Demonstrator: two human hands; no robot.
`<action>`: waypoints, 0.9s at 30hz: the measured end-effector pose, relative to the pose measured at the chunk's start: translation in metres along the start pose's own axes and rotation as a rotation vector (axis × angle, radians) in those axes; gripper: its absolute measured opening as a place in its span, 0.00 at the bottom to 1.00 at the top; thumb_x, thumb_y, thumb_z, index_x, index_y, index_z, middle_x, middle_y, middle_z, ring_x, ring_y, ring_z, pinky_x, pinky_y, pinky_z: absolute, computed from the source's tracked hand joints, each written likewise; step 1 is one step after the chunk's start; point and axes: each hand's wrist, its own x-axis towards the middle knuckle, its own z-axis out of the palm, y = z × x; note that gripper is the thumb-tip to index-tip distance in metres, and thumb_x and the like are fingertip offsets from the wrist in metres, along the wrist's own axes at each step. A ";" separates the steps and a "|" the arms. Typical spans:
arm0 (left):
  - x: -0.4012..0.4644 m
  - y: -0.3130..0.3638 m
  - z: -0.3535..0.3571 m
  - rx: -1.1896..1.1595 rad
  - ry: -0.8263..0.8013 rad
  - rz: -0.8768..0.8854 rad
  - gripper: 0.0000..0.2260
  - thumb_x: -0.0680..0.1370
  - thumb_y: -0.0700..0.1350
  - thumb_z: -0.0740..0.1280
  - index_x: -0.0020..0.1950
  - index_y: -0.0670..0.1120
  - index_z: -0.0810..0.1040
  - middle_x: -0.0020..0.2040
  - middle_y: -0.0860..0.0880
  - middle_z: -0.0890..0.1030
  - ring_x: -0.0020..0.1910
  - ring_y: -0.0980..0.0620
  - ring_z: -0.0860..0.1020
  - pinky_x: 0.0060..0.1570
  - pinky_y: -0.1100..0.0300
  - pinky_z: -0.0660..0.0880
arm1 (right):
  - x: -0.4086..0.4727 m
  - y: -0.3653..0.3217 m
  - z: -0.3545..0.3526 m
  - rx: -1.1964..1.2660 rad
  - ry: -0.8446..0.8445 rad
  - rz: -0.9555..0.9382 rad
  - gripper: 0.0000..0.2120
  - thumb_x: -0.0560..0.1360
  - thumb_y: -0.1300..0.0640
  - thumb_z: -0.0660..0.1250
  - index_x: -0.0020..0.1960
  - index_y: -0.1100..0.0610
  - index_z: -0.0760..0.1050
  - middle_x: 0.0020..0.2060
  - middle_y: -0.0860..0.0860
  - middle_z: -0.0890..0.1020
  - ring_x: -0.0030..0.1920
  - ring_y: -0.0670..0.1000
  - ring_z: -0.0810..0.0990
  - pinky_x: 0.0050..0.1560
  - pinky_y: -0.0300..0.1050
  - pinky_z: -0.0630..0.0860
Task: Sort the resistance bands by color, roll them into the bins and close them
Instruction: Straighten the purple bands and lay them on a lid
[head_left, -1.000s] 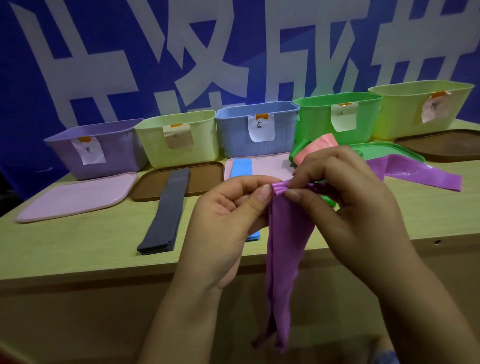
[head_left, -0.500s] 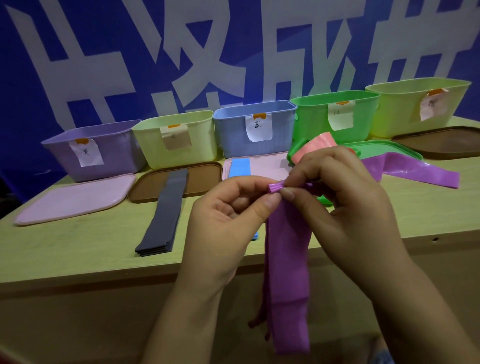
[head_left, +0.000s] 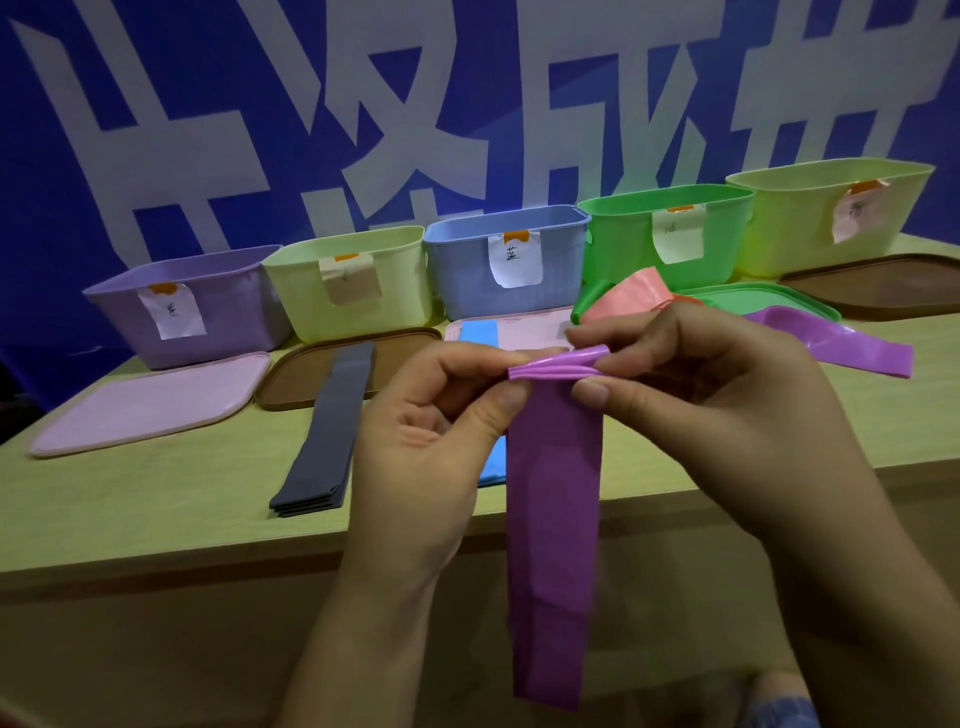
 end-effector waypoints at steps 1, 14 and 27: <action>0.000 0.000 0.000 -0.002 -0.001 0.009 0.08 0.69 0.43 0.71 0.43 0.56 0.83 0.43 0.54 0.84 0.47 0.52 0.82 0.47 0.59 0.78 | 0.001 -0.002 0.000 0.030 -0.002 0.025 0.10 0.62 0.57 0.77 0.35 0.58 0.77 0.43 0.50 0.85 0.47 0.45 0.84 0.46 0.36 0.78; 0.002 -0.002 -0.004 -0.038 -0.072 0.023 0.09 0.68 0.41 0.72 0.44 0.54 0.83 0.43 0.54 0.84 0.46 0.54 0.82 0.46 0.62 0.77 | 0.004 -0.005 0.001 0.191 -0.010 0.089 0.10 0.58 0.61 0.79 0.29 0.55 0.77 0.32 0.50 0.83 0.35 0.45 0.81 0.37 0.36 0.77; 0.004 -0.010 -0.016 -0.164 -0.210 -0.021 0.11 0.68 0.46 0.76 0.48 0.51 0.80 0.46 0.51 0.80 0.48 0.51 0.77 0.50 0.59 0.74 | 0.009 -0.008 0.001 -0.004 -0.187 -0.015 0.04 0.66 0.58 0.74 0.39 0.52 0.79 0.35 0.44 0.82 0.38 0.41 0.79 0.42 0.31 0.73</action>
